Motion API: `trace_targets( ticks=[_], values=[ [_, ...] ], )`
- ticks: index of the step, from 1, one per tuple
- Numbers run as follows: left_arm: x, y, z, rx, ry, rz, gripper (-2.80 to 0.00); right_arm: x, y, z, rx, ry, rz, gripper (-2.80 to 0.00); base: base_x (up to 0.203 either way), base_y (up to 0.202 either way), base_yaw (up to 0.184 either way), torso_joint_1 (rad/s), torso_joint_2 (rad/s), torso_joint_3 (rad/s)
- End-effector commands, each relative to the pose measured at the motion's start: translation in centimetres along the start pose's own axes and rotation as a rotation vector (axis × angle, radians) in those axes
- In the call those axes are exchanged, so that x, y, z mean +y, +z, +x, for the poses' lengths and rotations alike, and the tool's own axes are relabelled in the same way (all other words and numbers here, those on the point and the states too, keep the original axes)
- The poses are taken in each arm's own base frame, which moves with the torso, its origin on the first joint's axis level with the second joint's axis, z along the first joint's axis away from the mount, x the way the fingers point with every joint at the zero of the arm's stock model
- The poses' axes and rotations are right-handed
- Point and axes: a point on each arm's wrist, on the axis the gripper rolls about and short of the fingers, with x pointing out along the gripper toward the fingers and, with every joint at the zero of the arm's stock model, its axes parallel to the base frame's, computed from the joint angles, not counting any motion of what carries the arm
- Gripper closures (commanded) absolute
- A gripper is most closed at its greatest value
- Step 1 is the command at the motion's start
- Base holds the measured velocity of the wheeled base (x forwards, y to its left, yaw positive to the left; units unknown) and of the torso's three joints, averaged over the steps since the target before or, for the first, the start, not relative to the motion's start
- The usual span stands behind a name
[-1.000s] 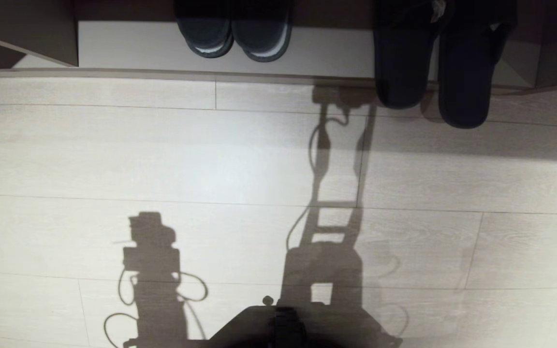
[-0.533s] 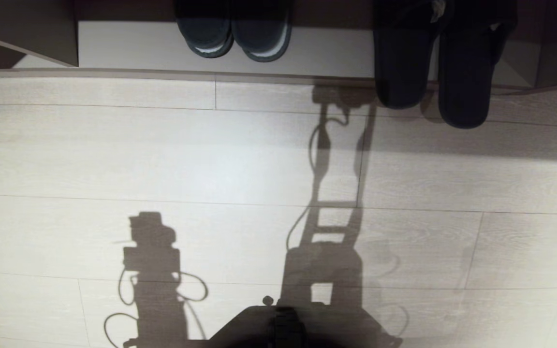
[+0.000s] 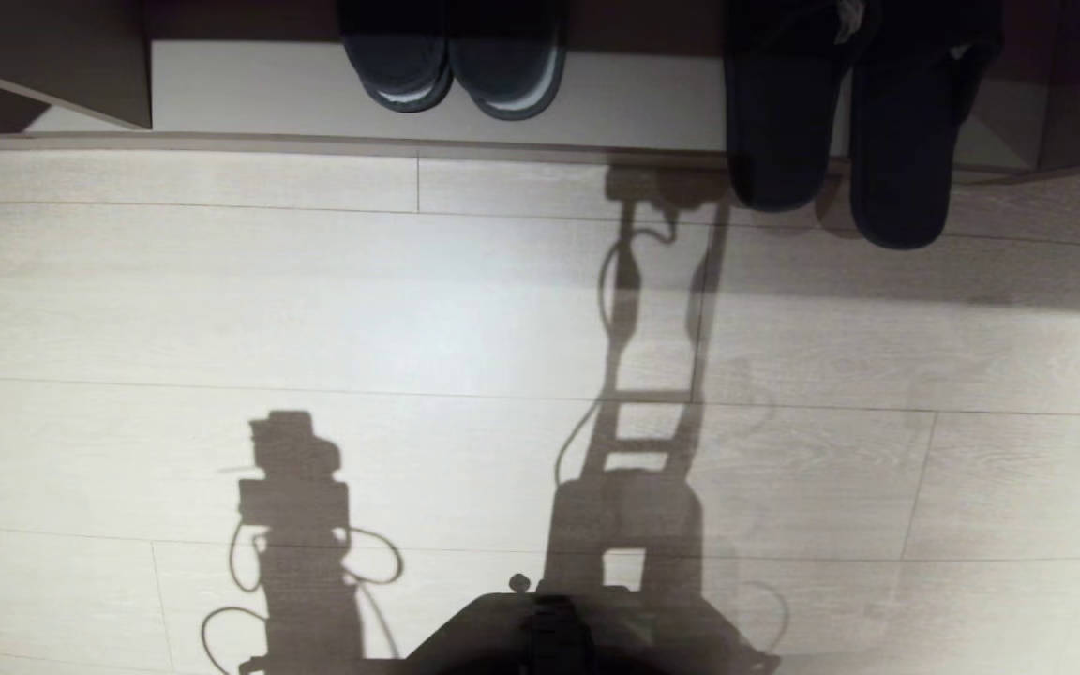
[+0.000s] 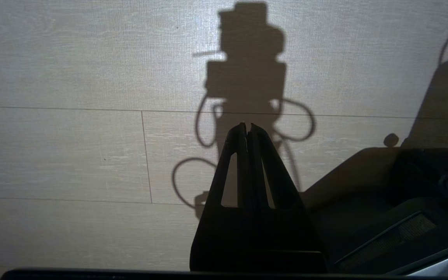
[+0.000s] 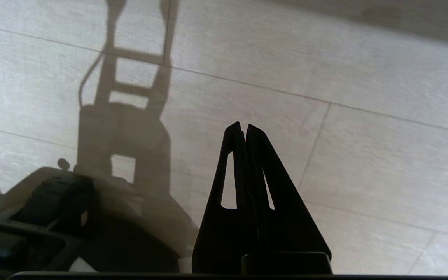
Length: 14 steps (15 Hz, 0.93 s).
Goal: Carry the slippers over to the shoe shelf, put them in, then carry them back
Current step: Pick up the slippers in the shoe cabinet
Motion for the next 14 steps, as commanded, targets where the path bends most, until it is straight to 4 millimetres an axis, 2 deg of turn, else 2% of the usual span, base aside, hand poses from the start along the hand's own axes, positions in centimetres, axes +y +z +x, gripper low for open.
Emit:
trace_targets(
  ticks=[1,4,6,7,10,14],
  values=[
    [0.0,0.0,0.0,0.001,0.001,-0.001,0.0,-0.6,1.2,5.9,0.173,0.03,0.012,0.0,0.0,0.0,0.0,0.0,0.0,0.0],
    [0.0,0.0,0.0,-0.002,-0.001,0.004,0.0,-0.4,2.2,14.1,0.157,0.095,-0.015,0.0,0.0,0.0,0.0,0.0,0.0,0.0],
    [0.0,0.0,0.0,-0.001,-0.001,0.004,0.0,0.3,2.4,18.4,0.098,0.137,-0.048,0.0,0.0,0.0,0.0,0.0,0.0,0.0],
    [0.0,0.0,0.0,-0.002,0.001,0.004,0.0,0.6,3.1,20.3,0.041,0.146,-0.069,-2.8,0.0,0.0,0.0,0.0,0.0,0.0],
    [0.0,0.0,0.0,-0.002,-0.001,0.005,0.0,1.0,5.3,24.5,-0.123,0.09,-0.106,-2.8,0.0,0.0,0.0,0.0,0.0,0.0],
    [0.0,0.0,0.0,-0.002,-0.001,0.005,0.0,0.9,8.6,26.3,-0.262,0.029,-0.118,-2.8,0.0,0.0,0.0,0.0,0.0,0.0]
  ],
)
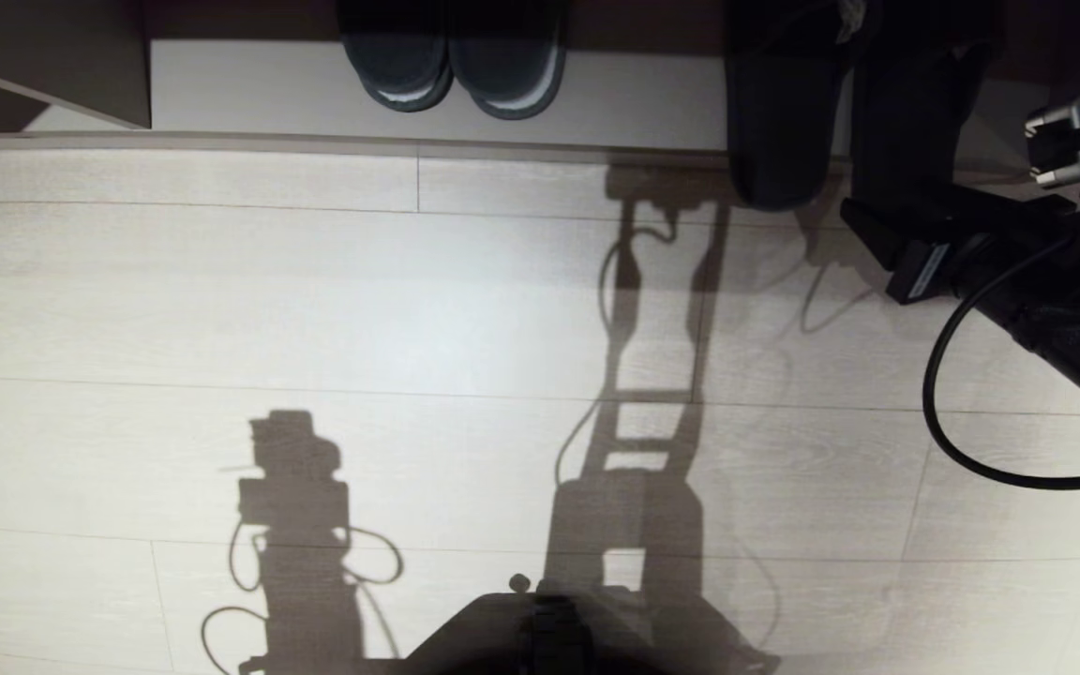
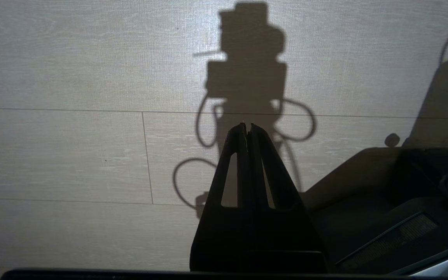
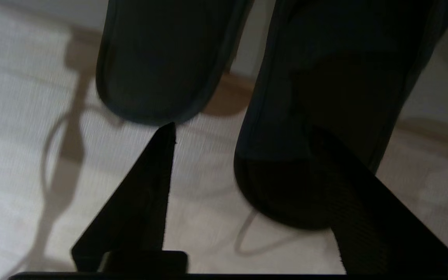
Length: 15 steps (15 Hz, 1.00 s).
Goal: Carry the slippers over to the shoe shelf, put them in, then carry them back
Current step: Pick up the slippers in the shoe cabinet
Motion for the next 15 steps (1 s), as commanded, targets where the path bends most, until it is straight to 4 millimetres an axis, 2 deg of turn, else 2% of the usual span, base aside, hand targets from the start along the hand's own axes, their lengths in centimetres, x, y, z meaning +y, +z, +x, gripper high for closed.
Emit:
trace_targets(
  ticks=[1,7,12,15],
  values=[
    [0.0,0.0,0.0,0.0,0.0,0.0,0.0,0.0,0.1,1.4,-0.02,0.0,-0.004,-2.8,0.0,0.0,0.0,0.0,0.0,0.0],
    [0.0,0.0,0.0,0.0,0.002,0.0,0.0,-0.4,2.3,5.1,-0.225,-0.046,-0.013,-2.8,0.0,0.0,0.0,0.0,0.0,0.0],
    [0.0,0.0,0.0,0.0,0.001,-0.002,0.0,0.0,2.1,7.5,-0.326,-0.059,-0.009,-2.8,0.0,0.0,0.0,0.0,0.0,0.0],
    [0.0,0.0,0.0,0.0,0.0,-0.002,0.0,0.4,2.5,8.1,-0.375,-0.057,-0.003,-2.8,0.0,0.0,0.0,0.0,0.0,0.0]
  ],
)
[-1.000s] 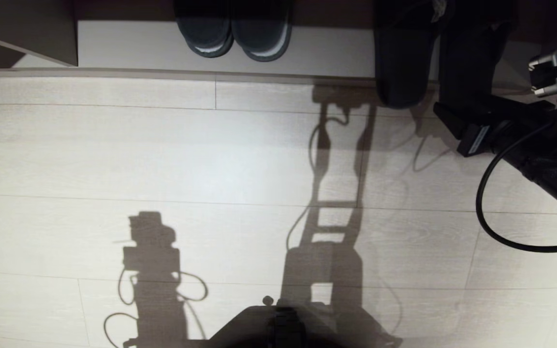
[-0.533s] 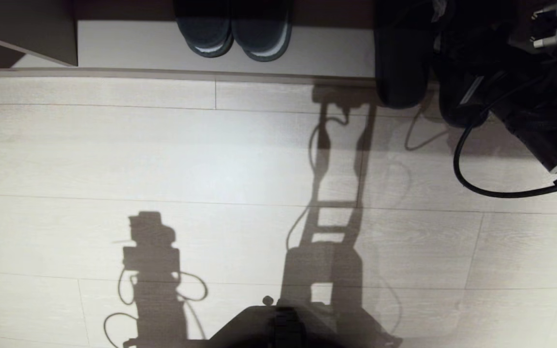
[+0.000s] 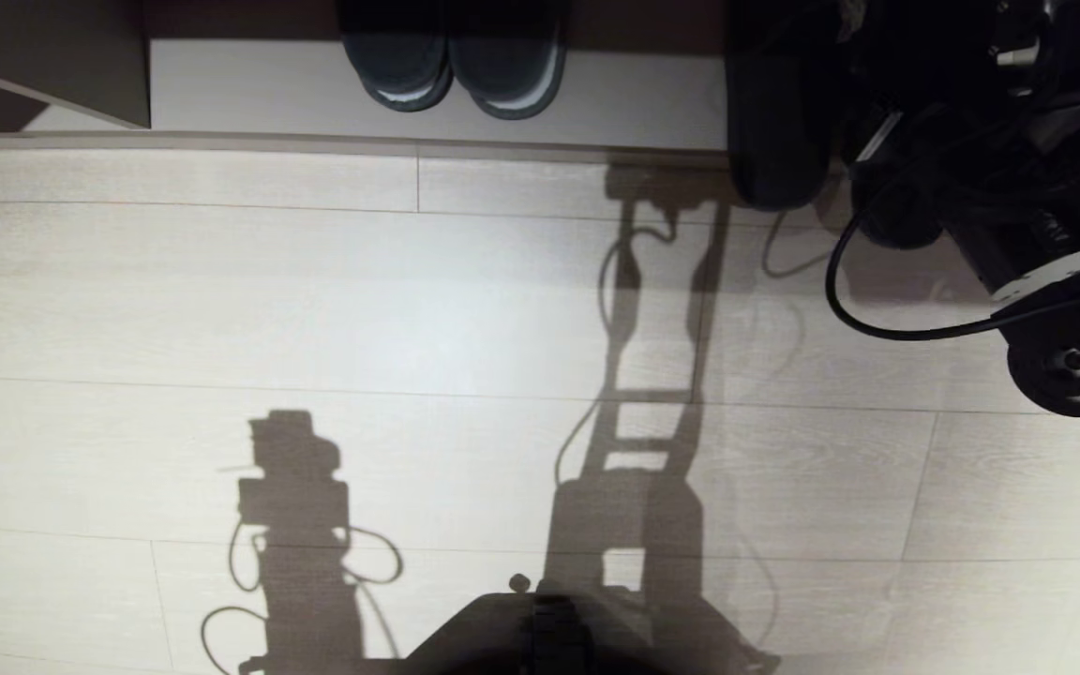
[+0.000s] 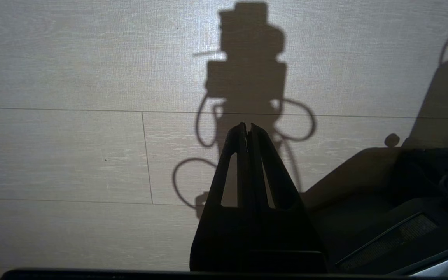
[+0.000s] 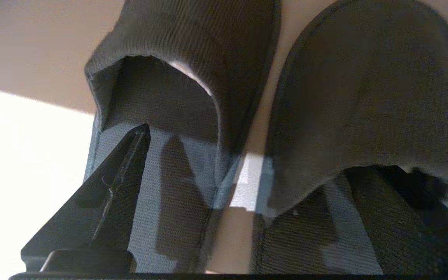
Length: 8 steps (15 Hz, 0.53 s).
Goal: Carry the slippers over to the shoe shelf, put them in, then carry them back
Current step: Pick up the slippers in the shoe cabinet
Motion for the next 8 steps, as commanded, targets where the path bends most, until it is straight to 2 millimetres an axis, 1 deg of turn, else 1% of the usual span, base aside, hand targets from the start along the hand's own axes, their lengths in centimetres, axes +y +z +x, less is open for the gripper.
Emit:
trace_targets(
  ticks=[1,5,8],
  values=[
    [0.0,0.0,0.0,0.0,0.002,0.0,0.0,0.3,-0.7,0.4,-0.001,0.003,0.001,-2.8,0.0,0.0,0.0,0.0,0.0,0.0],
    [0.0,0.0,0.0,0.001,0.001,-0.002,0.0,0.5,-1.5,0.8,-0.012,-0.016,-0.001,-2.8,0.0,0.0,0.0,0.0,0.0,0.0],
    [0.0,0.0,0.0,0.0,0.002,-0.002,0.0,0.2,-0.8,1.6,-0.058,-0.062,-0.001,-2.8,0.0,0.0,0.0,0.0,0.0,0.0]
  ],
)
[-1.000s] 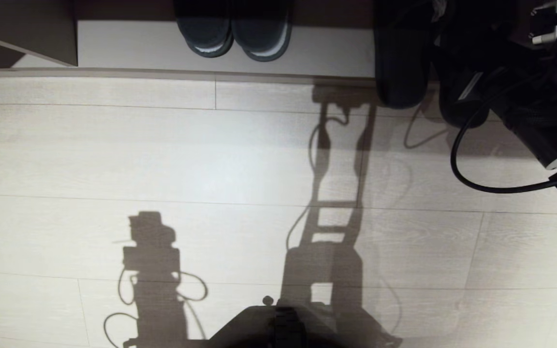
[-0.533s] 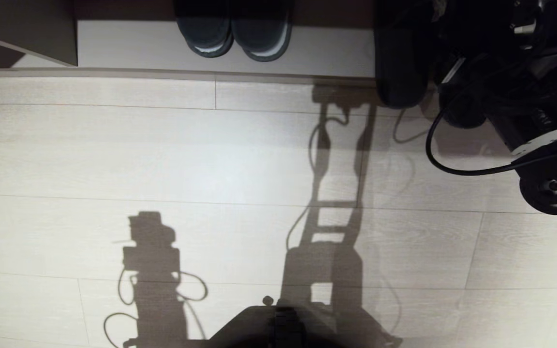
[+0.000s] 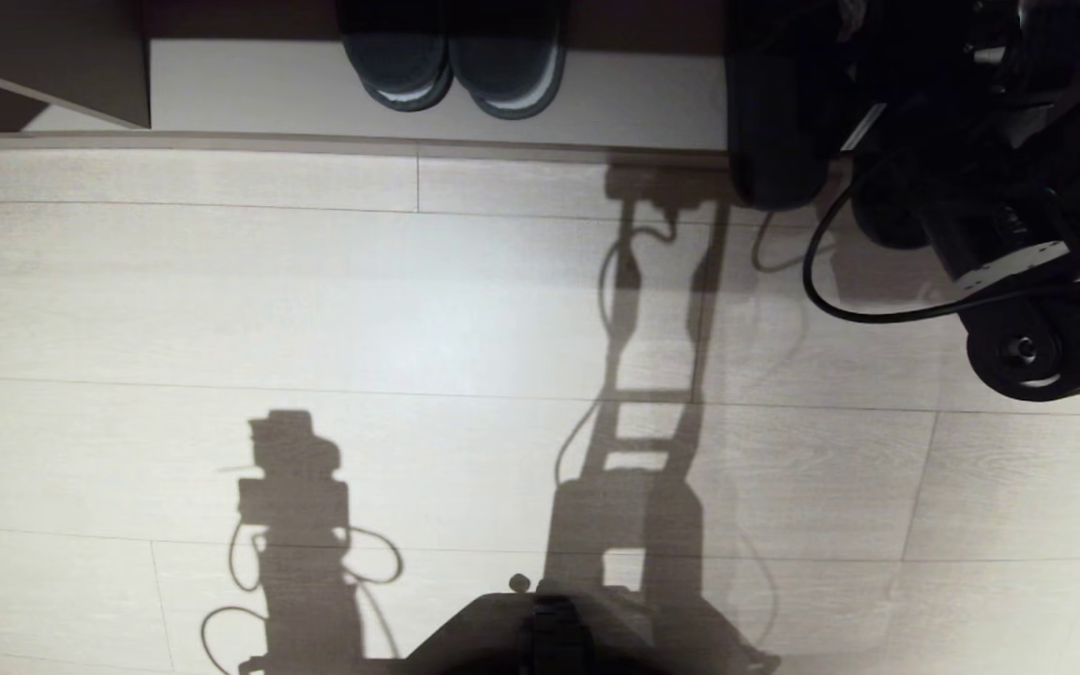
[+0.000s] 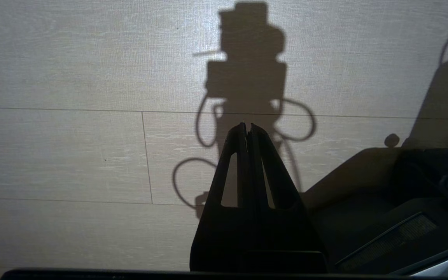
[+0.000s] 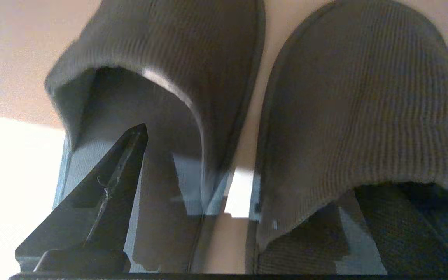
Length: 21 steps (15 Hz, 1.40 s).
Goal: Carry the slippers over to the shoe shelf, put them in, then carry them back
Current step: Pick up the slippers in the shoe cabinet
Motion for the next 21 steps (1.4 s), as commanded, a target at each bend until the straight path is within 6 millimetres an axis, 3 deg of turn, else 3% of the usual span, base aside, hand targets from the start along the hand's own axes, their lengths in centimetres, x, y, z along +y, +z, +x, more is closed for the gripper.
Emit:
trace_targets(
  ticks=[1,3,4,10,15,17,21],
  values=[
    [0.0,0.0,0.0,0.002,-0.001,0.0,0.0,0.0,-0.1,0.3,-0.014,-0.005,-0.001,-2.8,0.0,0.0,0.0,0.0,0.0,0.0],
    [0.0,0.0,0.0,0.002,-0.001,-0.002,0.0,0.2,-0.9,0.8,-0.012,-0.009,0.002,-2.8,0.0,0.0,0.0,0.0,0.0,0.0],
    [0.0,0.0,0.0,0.002,0.0,-0.003,0.0,0.3,-1.2,1.1,-0.019,-0.02,0.003,0.0,0.0,0.0,0.0,0.0,0.0,0.0],
    [0.0,0.0,0.0,0.001,0.0,-0.005,0.0,0.4,-1.6,2.0,-0.063,-0.041,0.006,0.0,0.0,0.0,0.0,0.0,0.0,0.0],
    [0.0,0.0,0.0,0.0,0.0,-0.005,0.0,0.0,0.3,2.0,-0.094,-0.057,0.008,0.0,0.0,0.0,0.0,0.0,0.0,0.0],
    [0.0,0.0,0.0,0.001,0.0,-0.005,0.0,-0.5,2.2,0.8,-0.063,-0.048,0.009,0.0,0.0,0.0,0.0,0.0,0.0,0.0],
    [0.0,0.0,0.0,0.0,0.0,-0.005,0.0,-1.6,6.2,-3.6,0.068,-0.006,0.022,0.0,0.0,0.0,0.0,0.0,0.0,0.0]
  ],
)
